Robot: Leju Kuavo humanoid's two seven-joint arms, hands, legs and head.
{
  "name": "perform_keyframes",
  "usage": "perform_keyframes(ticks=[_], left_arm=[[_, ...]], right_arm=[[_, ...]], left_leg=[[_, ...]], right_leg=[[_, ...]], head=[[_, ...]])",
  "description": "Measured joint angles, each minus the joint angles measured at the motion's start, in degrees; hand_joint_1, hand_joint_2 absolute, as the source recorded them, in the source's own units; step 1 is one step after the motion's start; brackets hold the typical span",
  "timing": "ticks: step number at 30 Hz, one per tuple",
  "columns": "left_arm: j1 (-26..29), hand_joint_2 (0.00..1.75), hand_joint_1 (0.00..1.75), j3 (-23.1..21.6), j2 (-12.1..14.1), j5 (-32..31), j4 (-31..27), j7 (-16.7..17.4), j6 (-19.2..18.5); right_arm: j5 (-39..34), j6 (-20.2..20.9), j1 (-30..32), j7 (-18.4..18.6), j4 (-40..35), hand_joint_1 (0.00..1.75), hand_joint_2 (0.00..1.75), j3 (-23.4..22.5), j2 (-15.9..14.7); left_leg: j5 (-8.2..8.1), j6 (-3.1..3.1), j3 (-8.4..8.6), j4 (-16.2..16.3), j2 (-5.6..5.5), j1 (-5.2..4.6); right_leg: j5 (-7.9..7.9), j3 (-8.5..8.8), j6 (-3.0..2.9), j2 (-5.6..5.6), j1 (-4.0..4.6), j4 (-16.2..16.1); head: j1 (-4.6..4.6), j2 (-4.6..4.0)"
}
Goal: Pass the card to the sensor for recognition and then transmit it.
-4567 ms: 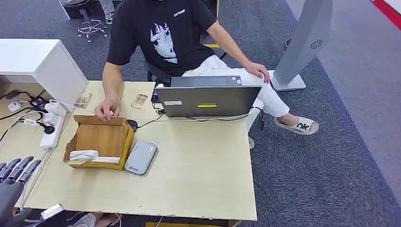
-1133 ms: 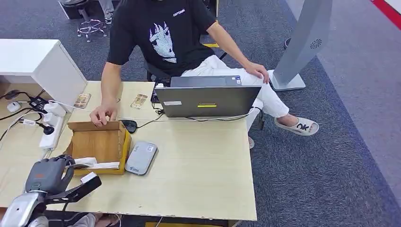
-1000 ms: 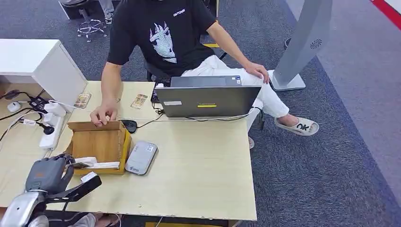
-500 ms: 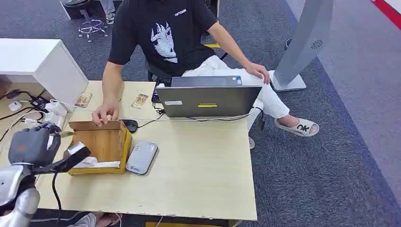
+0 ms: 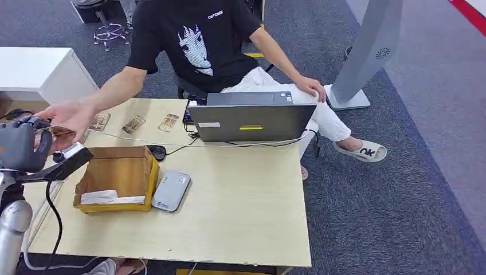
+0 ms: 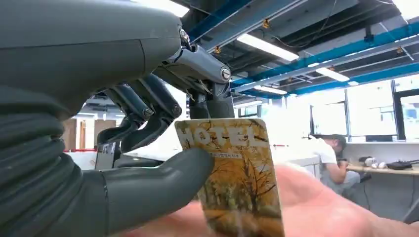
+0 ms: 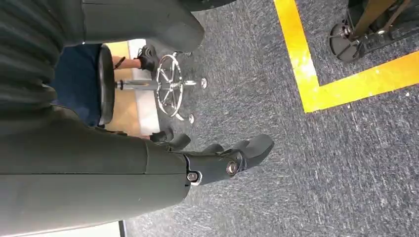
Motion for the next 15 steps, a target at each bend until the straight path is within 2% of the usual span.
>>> perform_keyframes(ticks=[15], left_arm=[[-0.03,1.75,1.75,0.0,0.0,0.0,0.09,0.0,0.02]], right_arm=[[0.0,0.0,-0.01,0.0,0.0,0.0,1.75,0.09,0.0]], left_leg=[[0.01,-0.01,0.0,0.0,0.01,0.01]], right_leg=[[0.01,0.0,0.0,0.01,0.0,0.0]], head=[[-0.02,0.0]])
